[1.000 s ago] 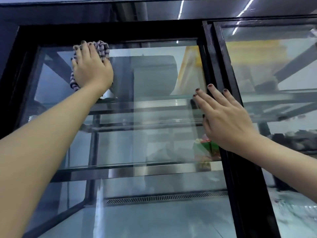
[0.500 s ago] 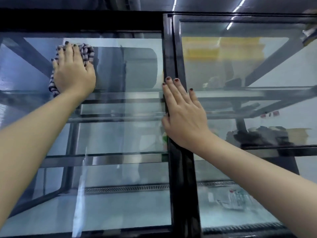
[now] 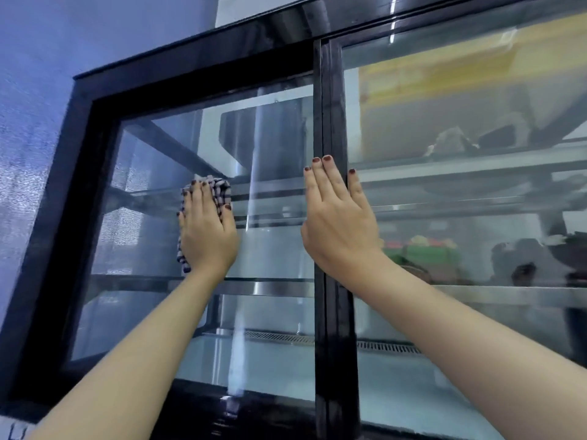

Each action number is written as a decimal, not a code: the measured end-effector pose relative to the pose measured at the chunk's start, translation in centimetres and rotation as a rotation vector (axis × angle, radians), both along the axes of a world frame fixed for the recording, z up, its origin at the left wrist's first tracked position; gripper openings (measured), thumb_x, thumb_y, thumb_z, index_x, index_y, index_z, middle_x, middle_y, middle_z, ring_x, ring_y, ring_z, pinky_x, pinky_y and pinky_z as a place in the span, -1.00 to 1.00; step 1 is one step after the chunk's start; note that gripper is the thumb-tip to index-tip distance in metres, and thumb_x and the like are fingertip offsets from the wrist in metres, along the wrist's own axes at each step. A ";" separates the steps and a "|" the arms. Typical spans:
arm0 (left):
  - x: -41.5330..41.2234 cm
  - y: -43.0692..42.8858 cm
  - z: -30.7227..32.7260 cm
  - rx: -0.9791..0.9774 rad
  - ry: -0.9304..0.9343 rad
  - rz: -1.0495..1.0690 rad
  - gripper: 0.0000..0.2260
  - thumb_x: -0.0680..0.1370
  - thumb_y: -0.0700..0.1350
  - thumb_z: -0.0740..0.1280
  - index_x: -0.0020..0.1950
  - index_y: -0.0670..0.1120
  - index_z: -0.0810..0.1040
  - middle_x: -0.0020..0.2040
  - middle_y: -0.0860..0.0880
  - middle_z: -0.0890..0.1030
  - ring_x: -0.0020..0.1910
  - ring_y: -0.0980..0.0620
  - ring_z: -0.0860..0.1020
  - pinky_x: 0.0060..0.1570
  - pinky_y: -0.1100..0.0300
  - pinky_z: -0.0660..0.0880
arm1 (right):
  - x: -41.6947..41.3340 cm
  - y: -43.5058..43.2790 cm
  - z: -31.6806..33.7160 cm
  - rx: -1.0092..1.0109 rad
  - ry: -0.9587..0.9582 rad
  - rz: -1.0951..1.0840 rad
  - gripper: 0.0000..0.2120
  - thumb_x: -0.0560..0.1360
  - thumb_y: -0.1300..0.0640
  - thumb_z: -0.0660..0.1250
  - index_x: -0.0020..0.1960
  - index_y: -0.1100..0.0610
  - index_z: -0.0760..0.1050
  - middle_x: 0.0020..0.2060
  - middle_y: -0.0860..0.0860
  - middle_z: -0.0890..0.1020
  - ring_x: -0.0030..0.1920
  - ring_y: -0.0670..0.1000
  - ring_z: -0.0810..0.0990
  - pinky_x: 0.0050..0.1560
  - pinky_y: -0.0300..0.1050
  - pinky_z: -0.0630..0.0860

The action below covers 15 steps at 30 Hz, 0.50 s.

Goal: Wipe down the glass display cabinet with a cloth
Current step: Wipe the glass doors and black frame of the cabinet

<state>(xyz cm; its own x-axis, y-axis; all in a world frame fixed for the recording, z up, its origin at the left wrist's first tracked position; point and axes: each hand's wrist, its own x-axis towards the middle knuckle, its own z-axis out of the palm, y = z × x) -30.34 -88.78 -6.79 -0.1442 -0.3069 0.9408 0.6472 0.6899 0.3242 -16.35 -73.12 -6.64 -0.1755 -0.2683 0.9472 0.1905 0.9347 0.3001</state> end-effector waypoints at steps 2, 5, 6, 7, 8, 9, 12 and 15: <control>0.1 0.2 -2.4 0.020 -0.032 -0.005 -0.52 0.64 -0.08 0.05 0.54 -0.15 0.05 0.55 -0.05 0.06 0.53 0.01 -0.02 0.48 0.06 -0.11 | 0.2 -0.2 -0.1 0.001 -0.021 -0.001 -0.42 0.58 0.19 0.00 0.53 0.26 -0.16 0.54 0.14 -0.07 0.53 0.10 -0.18 0.38 0.03 -0.37; 0.4 0.3 -6.0 0.036 -0.089 -0.016 -0.51 0.64 -0.09 0.04 0.54 -0.16 0.02 0.55 -0.06 0.04 0.53 0.00 -0.02 0.49 0.04 -0.10 | 0.3 -0.3 0.0 -0.007 -0.040 -0.015 -0.44 0.60 0.20 -0.04 0.52 0.27 -0.19 0.54 0.15 -0.09 0.53 0.11 -0.20 0.41 0.08 -0.33; 0.5 0.4 -7.1 0.041 -0.104 -0.020 -0.51 0.64 -0.10 0.04 0.54 -0.16 0.01 0.55 -0.07 0.04 0.53 -0.01 -0.02 0.49 0.03 -0.10 | 0.3 -0.4 0.0 -0.014 -0.045 -0.018 -0.45 0.61 0.20 -0.05 0.52 0.27 -0.20 0.53 0.16 -0.10 0.53 0.11 -0.20 0.42 0.10 -0.32; 0.7 0.4 -8.1 0.045 -0.120 -0.028 -0.51 0.64 -0.10 0.03 0.54 -0.16 -0.01 0.55 -0.08 0.03 0.53 -0.01 -0.03 0.49 0.03 -0.11 | 0.3 -0.4 0.0 -0.017 -0.050 -0.019 -0.45 0.61 0.21 -0.06 0.52 0.27 -0.20 0.53 0.16 -0.10 0.53 0.12 -0.20 0.43 0.11 -0.30; 0.9 0.5 -9.1 0.042 -0.138 -0.038 -0.51 0.64 -0.10 0.04 0.54 -0.16 -0.02 0.56 -0.08 0.02 0.53 -0.01 -0.04 0.49 0.01 -0.11 | 0.3 -0.5 0.0 -0.017 -0.051 -0.020 -0.46 0.61 0.21 -0.07 0.52 0.27 -0.20 0.53 0.17 -0.10 0.53 0.12 -0.20 0.44 0.13 -0.28; 1.1 0.6 -9.9 0.033 -0.159 -0.047 -0.50 0.64 -0.10 0.05 0.54 -0.16 -0.03 0.56 -0.07 0.00 0.53 -0.01 -0.06 0.49 -0.01 -0.12 | 0.3 -0.5 0.0 -0.015 -0.052 -0.023 -0.46 0.61 0.22 -0.08 0.52 0.27 -0.20 0.53 0.17 -0.09 0.53 0.13 -0.19 0.44 0.14 -0.27; 1.8 0.6 -12.0 -0.045 -0.218 -0.036 -0.43 0.61 0.07 0.04 0.54 -0.10 -0.08 0.55 0.00 -0.10 0.53 -0.02 -0.14 0.45 -0.08 -0.21 | 0.2 -0.5 -0.2 -0.010 -0.045 -0.017 -0.47 0.60 0.23 -0.07 0.52 0.28 -0.16 0.53 0.18 -0.06 0.53 0.14 -0.17 0.45 0.16 -0.25; 2.6 0.6 -13.9 -0.111 -0.259 -0.026 -0.31 0.48 0.31 -0.14 0.51 -0.02 -0.17 0.49 0.10 -0.23 0.50 -0.04 -0.26 0.40 -0.07 -0.26 | 0.2 -0.5 -0.3 -0.011 -0.043 -0.024 -0.46 0.58 0.22 -0.09 0.52 0.27 -0.14 0.53 0.18 -0.04 0.53 0.14 -0.15 0.45 0.16 -0.26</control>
